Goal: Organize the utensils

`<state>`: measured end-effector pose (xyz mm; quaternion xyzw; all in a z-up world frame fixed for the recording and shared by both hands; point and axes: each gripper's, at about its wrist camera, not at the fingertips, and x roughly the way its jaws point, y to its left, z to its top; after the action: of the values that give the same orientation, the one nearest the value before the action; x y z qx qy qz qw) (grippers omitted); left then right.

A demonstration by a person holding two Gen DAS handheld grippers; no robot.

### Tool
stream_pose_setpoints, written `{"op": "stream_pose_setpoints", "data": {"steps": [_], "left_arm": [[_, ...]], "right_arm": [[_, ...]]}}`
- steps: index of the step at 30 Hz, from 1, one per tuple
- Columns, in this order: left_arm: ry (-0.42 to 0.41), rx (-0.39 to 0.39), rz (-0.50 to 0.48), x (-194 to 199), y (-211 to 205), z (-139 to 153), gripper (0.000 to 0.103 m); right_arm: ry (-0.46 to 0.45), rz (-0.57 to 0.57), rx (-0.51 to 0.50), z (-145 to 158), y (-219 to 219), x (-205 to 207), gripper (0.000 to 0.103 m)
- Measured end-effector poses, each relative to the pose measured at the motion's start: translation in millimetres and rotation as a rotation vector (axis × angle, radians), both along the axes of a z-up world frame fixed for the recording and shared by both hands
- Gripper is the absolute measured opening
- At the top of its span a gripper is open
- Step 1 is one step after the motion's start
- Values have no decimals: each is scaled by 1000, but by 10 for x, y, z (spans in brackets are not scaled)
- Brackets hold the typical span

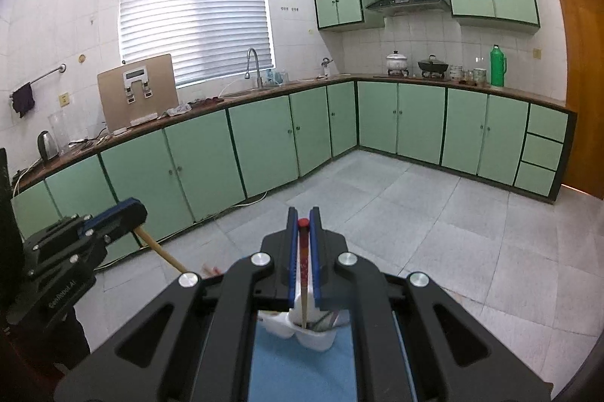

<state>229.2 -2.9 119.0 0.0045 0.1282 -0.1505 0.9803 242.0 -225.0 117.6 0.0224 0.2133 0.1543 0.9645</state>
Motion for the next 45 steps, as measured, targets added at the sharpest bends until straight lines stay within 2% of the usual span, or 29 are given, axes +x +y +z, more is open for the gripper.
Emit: {"op": "stream_pose_setpoints", "data": {"steps": [4,13,15,17,21,23,24,26,30,33,36,41,45], "left_arm": [[30,0,16,310,-73,-197,6],[166,39,9,730,-145,-799,7],[183,46,11,759,-135,-851,10],[183,38,9,728,-118,-852,20],[150,34,20,574,-54,-788,30],[132,28,29,446,-16,-746,43],[125,25,35,370,2,-721,45],[125,20,46,253,22,-701,59],[138,9,73,-48,84,-734,73],[158,-5,80,-250,146,-812,81],[182,2,87,-443,162,-902,87],[216,12,91,-774,182,-1041,96],[226,12,90,-1011,192,-1071,97]], "right_arm": [[13,-14,-2,-123,3,274,5],[100,-21,-31,-696,57,644,8],[117,-21,-37,-808,69,653,13],[123,-37,-37,-867,49,647,20],[100,-96,-29,-887,-88,489,36],[86,-122,-30,-868,-161,378,42],[81,-132,-31,-860,-190,346,47],[62,-158,-38,-848,-262,219,59],[19,-204,-72,-864,-326,-162,88],[-1,-205,-89,-951,-329,-471,93],[17,-188,-62,-1061,-312,-744,98],[48,-164,-22,-1201,-248,-1123,98],[56,-147,-20,-1224,-118,-1339,98]]}}
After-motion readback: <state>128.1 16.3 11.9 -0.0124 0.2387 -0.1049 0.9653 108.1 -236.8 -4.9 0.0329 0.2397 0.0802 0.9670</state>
